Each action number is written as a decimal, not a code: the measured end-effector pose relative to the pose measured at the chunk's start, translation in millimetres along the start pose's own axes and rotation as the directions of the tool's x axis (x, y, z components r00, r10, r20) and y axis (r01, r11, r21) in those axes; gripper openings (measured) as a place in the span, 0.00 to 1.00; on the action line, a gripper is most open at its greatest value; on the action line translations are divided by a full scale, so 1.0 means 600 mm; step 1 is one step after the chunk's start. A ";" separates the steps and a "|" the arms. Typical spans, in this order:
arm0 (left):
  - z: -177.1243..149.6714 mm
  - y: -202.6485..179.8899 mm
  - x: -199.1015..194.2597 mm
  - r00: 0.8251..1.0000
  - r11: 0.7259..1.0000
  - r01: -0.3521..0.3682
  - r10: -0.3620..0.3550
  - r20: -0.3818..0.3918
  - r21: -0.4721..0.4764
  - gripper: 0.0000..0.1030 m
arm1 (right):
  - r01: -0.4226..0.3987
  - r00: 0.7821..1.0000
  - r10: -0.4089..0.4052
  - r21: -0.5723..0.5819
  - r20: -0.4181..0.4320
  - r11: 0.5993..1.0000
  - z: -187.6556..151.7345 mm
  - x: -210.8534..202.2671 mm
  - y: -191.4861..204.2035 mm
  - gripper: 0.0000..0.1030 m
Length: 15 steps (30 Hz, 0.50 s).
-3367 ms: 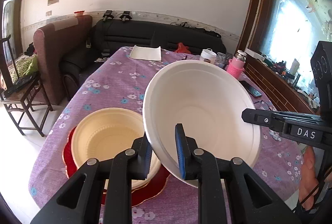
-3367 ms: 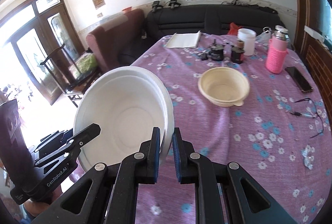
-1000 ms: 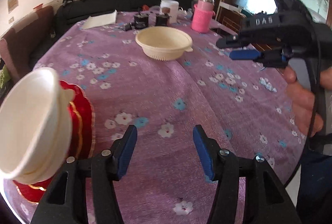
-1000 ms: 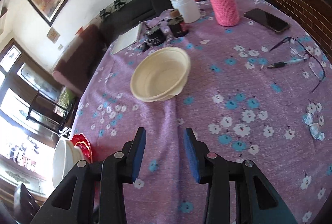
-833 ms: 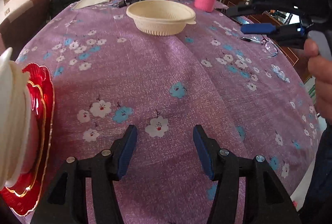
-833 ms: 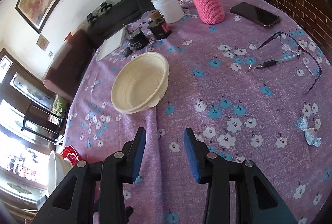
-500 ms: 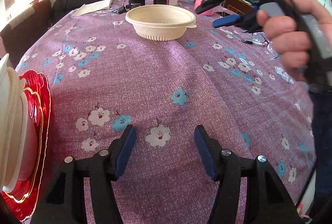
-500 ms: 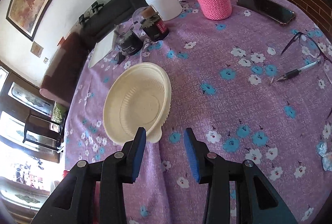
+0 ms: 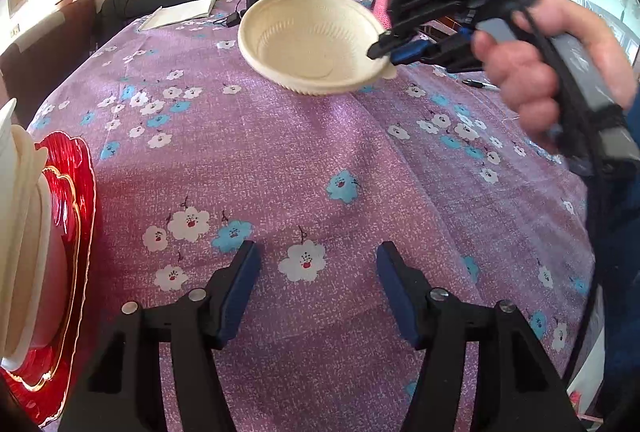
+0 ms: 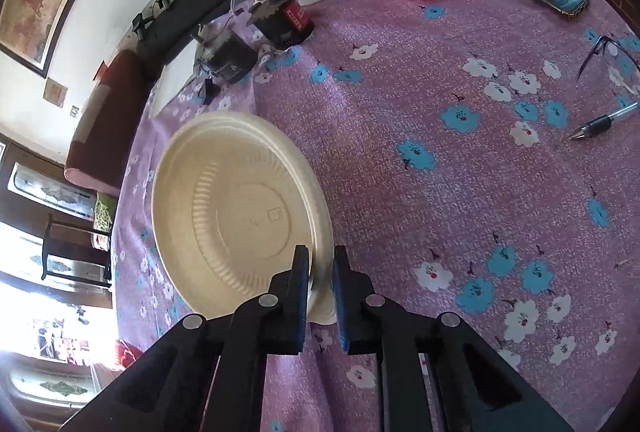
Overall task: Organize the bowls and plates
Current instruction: 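Move the right gripper to the remaining beige bowl and grip its rim, then lift the beige bowl with the right gripper and carry it to the stack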
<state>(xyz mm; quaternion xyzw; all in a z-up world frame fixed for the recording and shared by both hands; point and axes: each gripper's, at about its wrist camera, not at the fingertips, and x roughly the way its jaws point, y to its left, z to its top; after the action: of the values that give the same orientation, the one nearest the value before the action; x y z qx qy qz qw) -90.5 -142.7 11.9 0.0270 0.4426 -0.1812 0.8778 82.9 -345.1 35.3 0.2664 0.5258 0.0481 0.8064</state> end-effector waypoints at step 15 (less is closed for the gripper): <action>-0.001 -0.005 0.003 1.000 1.000 -0.017 0.017 -0.002 0.004 0.59 | 0.040 0.995 -0.063 -0.256 -0.082 0.966 -0.131 -0.178 -0.076 0.11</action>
<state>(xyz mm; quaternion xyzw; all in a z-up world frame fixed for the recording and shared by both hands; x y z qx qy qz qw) -91.0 -145.9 10.4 0.0329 0.4427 -0.1746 0.8789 -42.1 -392.5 77.4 0.1447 0.5578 0.1058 0.8104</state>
